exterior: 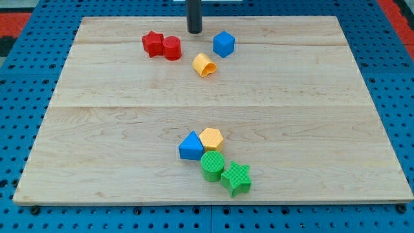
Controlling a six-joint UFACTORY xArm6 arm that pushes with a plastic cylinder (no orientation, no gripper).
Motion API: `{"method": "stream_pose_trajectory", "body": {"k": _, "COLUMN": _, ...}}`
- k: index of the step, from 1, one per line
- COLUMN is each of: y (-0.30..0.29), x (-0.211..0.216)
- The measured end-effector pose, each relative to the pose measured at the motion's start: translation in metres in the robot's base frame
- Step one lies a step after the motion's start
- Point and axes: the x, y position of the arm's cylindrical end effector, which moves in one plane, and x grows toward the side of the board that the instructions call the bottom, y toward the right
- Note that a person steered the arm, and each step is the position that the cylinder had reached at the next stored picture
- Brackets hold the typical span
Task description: Move the cube towards the bottom
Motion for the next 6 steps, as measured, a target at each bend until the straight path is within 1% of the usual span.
{"method": "stream_pose_trajectory", "body": {"k": 1, "y": 0.03, "x": 0.027}}
{"method": "stream_pose_trajectory", "body": {"k": 2, "y": 0.038, "x": 0.074}}
{"method": "stream_pose_trajectory", "body": {"k": 3, "y": 0.041, "x": 0.051}}
{"method": "stream_pose_trajectory", "body": {"k": 4, "y": 0.052, "x": 0.087}}
{"method": "stream_pose_trajectory", "body": {"k": 5, "y": 0.048, "x": 0.152}}
{"method": "stream_pose_trajectory", "body": {"k": 6, "y": 0.024, "x": 0.121}}
